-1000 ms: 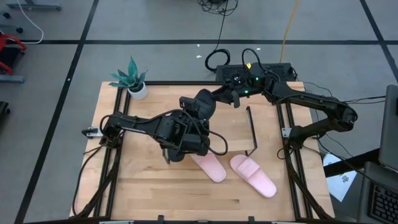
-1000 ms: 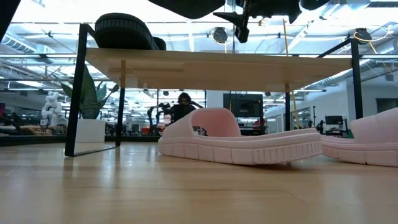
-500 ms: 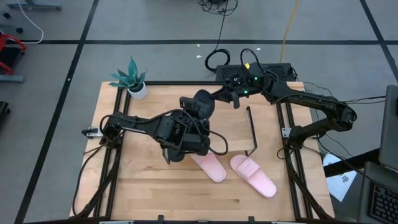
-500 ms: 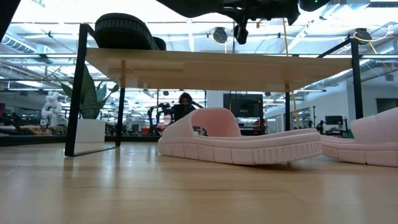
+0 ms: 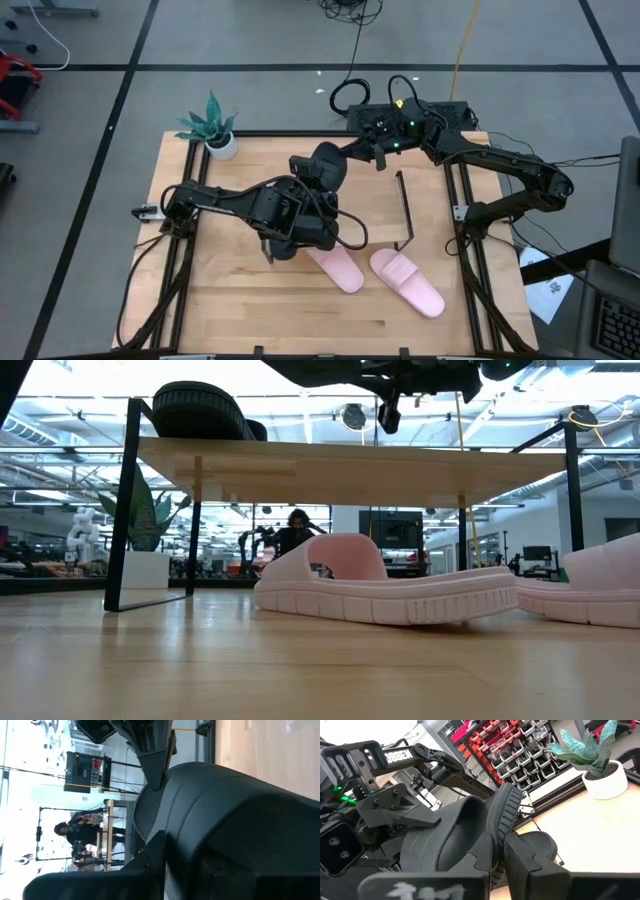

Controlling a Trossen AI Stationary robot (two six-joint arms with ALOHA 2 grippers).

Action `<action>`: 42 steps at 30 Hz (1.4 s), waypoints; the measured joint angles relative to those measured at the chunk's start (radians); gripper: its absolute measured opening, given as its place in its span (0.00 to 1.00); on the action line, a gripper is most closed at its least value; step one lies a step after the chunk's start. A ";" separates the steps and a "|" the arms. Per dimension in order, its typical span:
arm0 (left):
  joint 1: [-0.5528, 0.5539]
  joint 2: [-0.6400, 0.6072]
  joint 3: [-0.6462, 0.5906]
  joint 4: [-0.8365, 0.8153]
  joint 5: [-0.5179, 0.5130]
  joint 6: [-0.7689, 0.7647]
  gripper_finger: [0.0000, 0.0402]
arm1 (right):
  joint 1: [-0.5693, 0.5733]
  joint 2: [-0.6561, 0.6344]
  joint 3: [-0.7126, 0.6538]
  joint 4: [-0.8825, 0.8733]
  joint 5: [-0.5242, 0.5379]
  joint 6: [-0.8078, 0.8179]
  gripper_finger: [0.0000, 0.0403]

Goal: Pick and place slides into the shelf
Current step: Put the black slipper on the shelf

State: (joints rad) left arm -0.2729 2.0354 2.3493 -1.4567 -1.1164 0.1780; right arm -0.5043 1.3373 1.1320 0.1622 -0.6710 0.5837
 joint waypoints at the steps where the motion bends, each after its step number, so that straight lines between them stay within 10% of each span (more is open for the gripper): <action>1: -0.001 0.000 0.000 -0.001 -0.012 0.000 0.14 | -0.003 0.000 0.000 0.006 -0.008 0.003 0.04; 42: 0.006 -0.011 0.001 -0.117 -0.199 0.030 0.20 | -0.213 -0.002 0.000 0.076 -0.217 0.119 0.03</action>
State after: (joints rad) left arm -0.2666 2.0243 2.3505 -1.5738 -1.3150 0.2083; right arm -0.7171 1.3357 1.1320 0.2379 -0.8880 0.7029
